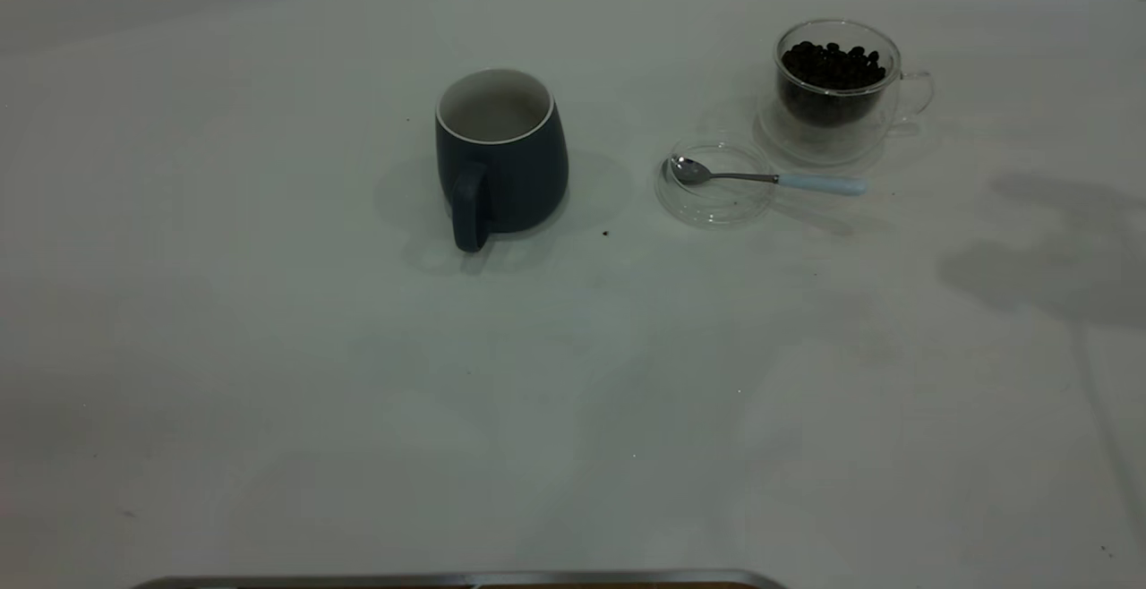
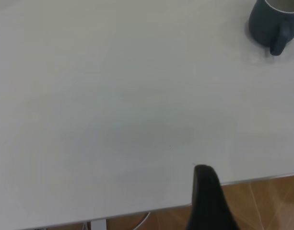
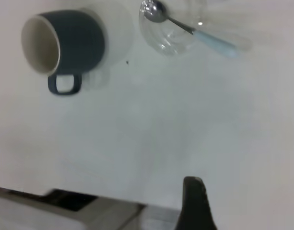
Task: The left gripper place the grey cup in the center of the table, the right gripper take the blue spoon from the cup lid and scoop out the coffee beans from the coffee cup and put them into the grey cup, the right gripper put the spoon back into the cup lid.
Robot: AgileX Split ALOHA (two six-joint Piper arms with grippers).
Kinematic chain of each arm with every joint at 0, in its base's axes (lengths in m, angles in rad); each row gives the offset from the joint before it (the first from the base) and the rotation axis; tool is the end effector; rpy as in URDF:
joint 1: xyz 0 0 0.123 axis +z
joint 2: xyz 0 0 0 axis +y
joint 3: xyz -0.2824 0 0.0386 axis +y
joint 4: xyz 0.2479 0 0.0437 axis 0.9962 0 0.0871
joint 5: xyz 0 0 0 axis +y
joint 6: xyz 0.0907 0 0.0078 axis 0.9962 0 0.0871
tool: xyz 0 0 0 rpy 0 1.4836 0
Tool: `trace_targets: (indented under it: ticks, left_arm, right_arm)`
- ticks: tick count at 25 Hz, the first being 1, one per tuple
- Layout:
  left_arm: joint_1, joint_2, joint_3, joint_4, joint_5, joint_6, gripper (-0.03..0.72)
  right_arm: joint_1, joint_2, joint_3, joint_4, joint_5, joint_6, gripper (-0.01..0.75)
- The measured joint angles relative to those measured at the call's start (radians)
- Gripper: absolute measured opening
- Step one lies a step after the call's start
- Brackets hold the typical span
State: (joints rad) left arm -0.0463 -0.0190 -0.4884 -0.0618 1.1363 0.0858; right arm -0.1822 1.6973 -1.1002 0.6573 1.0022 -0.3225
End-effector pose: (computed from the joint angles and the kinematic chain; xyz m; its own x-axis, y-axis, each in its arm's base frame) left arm -0.0100 -0.0046 0.2680 -0.5079 0.0832 -0.8574 0.1247 0.9919 0.0224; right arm 0.3198 -0.0112 0.2181 -0.9619 0.2394 -0.1318 0.1390 0.8439 0.5182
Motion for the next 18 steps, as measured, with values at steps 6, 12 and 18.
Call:
trace_targets:
  ticks: [6, 12, 18]
  left_arm:
    - [0.0, 0.0, 0.0, 0.0, 0.0, 0.0, 0.532]
    - [0.0, 0.0, 0.0, 0.0, 0.0, 0.0, 0.532]
    - [0.0, 0.0, 0.0, 0.0, 0.0, 0.0, 0.532]
  right_arm:
    - [0.0, -0.376, 0.036, -0.14, 0.142, 0.063, 0.59]
    - [0.0, -0.672, 0.163, -0.204, 0.139, 0.05, 0.59]
    - [0.0, -0.91, 0.373, -0.303, 0.158, 0.043, 0.59]
